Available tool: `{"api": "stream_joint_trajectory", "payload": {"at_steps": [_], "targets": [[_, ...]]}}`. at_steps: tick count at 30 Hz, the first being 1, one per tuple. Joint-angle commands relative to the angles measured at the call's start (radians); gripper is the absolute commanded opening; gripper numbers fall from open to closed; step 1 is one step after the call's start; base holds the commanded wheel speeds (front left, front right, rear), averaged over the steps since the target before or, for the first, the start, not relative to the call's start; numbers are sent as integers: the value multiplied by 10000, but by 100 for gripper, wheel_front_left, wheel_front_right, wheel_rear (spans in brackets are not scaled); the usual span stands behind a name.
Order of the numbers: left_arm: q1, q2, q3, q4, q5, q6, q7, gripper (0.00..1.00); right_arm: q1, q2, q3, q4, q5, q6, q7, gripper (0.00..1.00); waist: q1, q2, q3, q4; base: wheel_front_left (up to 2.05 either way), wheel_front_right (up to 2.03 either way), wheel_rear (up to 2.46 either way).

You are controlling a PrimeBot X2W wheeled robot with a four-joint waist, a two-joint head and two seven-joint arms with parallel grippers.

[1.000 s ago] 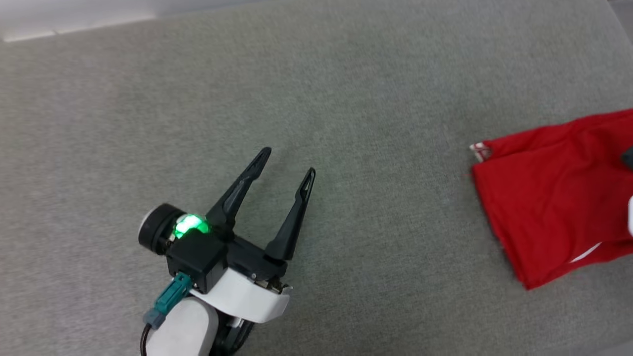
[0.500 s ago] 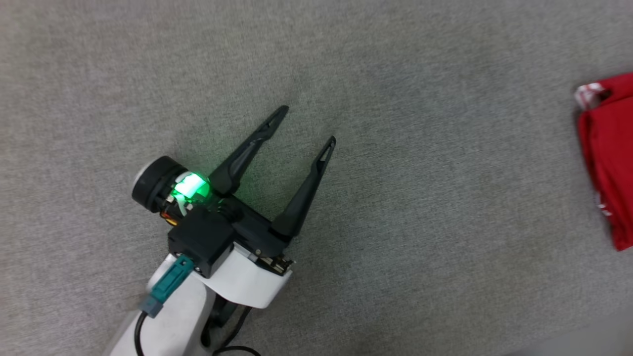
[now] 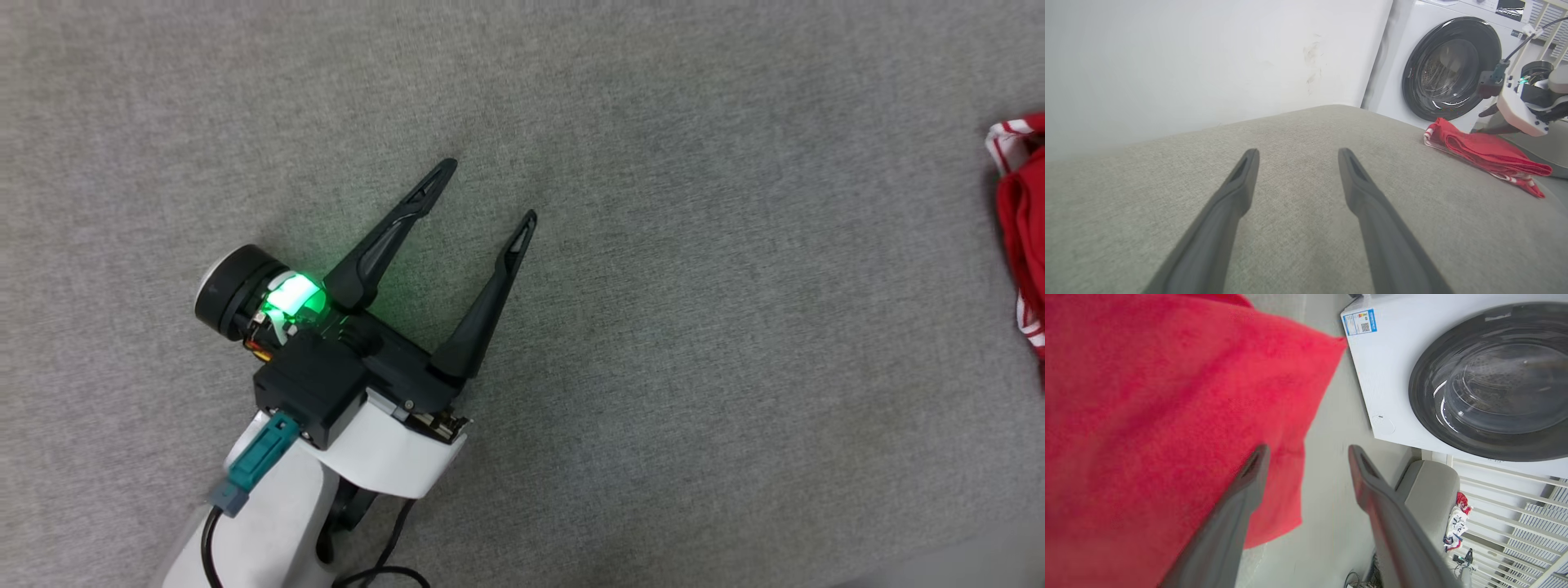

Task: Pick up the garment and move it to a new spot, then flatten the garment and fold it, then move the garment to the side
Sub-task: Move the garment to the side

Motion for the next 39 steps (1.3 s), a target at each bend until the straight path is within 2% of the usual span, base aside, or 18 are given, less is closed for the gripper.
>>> {"api": "stream_joint_trajectory", "payload": {"at_steps": [1,7,14,21,25,29,31,39], "targets": [[-29,-74,30,22,-34,-10,-20,100,-266,94,-66,-66,-77,-14,-59,100,-1,0,-199,49,0,0,0],[578,-478,587,285,-161,-10,-20,100,-425,610,-584,-972,-160,-15,-430,100,-1,0,-1487,356,0,0,0],[1691,-988,1900,517,-168,12,-20,100,205,1705,-1173,-3084,77,-13,-961,100,-1,0,-3314,1020,0,0,0],[2762,-1529,3172,707,-193,39,-20,100,1932,3439,-2111,-5086,828,-11,-1936,100,-1,0,-4640,1915,0,0,0],[3168,-1813,3824,927,-396,34,-20,100,2987,4935,-2885,-5955,1107,-11,-2606,100,-1,0,-5106,2365,0,0,0],[3537,-1990,4034,1066,-202,21,-20,100,4064,6160,-3036,-6475,1157,-11,-3259,100,-1,0,-5440,2711,0,0,0],[3726,-2053,4077,1254,-297,13,-20,100,4549,6520,-2969,-6550,1208,-11,-3573,100,-1,0,-5554,2860,0,0,0],[4192,-2282,4184,1962,-664,-2,-20,100,5811,7085,-2239,-6105,1830,-10,-4881,100,-1,0,-5866,3111,0,0,0]]}}
